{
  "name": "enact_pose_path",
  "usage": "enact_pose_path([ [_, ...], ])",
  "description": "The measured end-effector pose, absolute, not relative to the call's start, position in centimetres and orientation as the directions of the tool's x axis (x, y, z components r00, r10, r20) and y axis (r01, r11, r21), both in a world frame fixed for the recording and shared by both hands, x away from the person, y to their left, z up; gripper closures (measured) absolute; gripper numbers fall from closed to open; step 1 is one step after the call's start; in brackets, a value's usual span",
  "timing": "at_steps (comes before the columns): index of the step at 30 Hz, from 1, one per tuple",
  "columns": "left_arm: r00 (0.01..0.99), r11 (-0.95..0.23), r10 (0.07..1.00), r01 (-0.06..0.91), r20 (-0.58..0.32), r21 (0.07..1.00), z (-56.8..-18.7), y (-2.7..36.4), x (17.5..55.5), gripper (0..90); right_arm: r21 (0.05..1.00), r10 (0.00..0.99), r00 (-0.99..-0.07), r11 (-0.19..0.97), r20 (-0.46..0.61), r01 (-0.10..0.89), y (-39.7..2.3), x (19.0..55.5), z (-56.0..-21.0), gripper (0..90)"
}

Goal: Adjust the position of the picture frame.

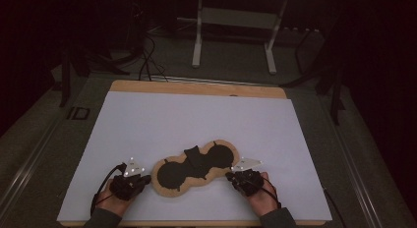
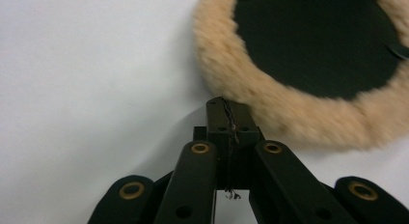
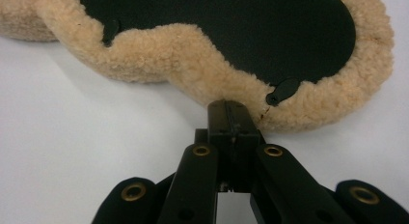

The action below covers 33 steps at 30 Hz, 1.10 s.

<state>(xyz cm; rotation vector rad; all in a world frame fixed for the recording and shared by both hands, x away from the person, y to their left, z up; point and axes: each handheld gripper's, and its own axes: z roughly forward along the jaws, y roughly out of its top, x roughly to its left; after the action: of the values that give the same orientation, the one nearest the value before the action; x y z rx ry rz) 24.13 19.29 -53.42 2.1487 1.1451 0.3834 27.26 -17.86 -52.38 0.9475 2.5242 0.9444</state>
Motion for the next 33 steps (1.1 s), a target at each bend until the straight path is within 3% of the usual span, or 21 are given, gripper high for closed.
enact_pose_path([
  [17,0.566,-0.361,0.82,0.628,-0.086,0.69,-53.5,18.4,25.3,90.0,0.686,0.74,-0.672,0.502,-0.026,0.526,-18.2,28.9,-52.7,90.0],
  [27,0.618,-0.392,0.779,0.611,-0.105,0.687,-53.5,17.3,24.9,90.0,0.69,0.773,-0.634,0.464,-0.01,0.555,-18.9,29.6,-52.6,90.0],
  [33,0.587,-0.358,0.802,0.622,-0.112,0.697,-53.6,17.4,25.8,90.0,0.689,0.771,-0.637,0.464,-0.006,0.556,-18.9,29.8,-52.5,90.0],
])
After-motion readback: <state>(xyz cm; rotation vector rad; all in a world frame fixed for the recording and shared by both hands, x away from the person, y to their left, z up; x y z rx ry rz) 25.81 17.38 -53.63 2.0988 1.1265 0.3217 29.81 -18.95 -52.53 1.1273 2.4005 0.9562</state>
